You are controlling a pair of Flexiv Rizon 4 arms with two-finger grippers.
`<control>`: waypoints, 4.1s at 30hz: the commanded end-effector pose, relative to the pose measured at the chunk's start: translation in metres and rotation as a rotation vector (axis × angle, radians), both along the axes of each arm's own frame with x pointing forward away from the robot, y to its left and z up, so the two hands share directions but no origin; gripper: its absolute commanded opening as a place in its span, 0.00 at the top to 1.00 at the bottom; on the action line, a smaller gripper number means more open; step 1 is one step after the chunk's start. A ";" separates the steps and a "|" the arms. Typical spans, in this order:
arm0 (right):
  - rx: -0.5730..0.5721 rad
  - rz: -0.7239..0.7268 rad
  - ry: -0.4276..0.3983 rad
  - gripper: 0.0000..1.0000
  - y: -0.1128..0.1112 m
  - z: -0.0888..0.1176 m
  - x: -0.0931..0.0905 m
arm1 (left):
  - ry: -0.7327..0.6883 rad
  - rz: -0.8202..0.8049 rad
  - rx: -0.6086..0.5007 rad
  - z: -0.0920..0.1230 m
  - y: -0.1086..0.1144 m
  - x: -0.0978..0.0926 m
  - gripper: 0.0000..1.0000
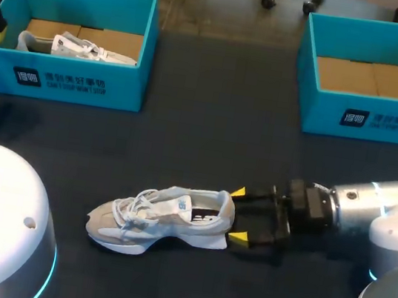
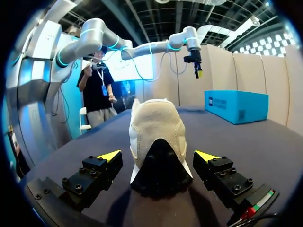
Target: Take the shoe out of the shoebox, open the shoe tongue, remove and reinsert the insole, then place the shoe into the shoebox
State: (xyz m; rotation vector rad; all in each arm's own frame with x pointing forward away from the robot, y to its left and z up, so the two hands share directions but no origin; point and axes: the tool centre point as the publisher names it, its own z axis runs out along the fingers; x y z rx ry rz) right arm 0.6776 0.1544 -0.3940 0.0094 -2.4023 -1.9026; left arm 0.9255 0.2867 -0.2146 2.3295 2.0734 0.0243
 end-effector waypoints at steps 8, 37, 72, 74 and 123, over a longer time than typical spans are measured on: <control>-0.009 0.037 -0.023 0.00 0.020 -0.006 0.003 | -0.002 -0.001 0.002 0.000 0.000 -0.001 0.00; -0.053 0.109 -0.031 0.00 0.051 -0.019 0.004 | -0.002 -0.001 0.002 0.000 0.000 -0.001 0.00; -0.094 -0.072 -0.074 1.00 0.043 -0.021 -0.005 | -0.002 -0.001 0.002 0.000 0.000 -0.001 0.00; -0.091 -0.070 -0.071 1.00 0.042 -0.022 -0.004 | -0.002 -0.001 0.002 0.000 0.000 -0.001 0.00; -0.094 -0.090 -0.054 1.00 0.043 -0.023 -0.002 | 0.025 0.880 0.171 -0.005 -0.071 -0.091 0.00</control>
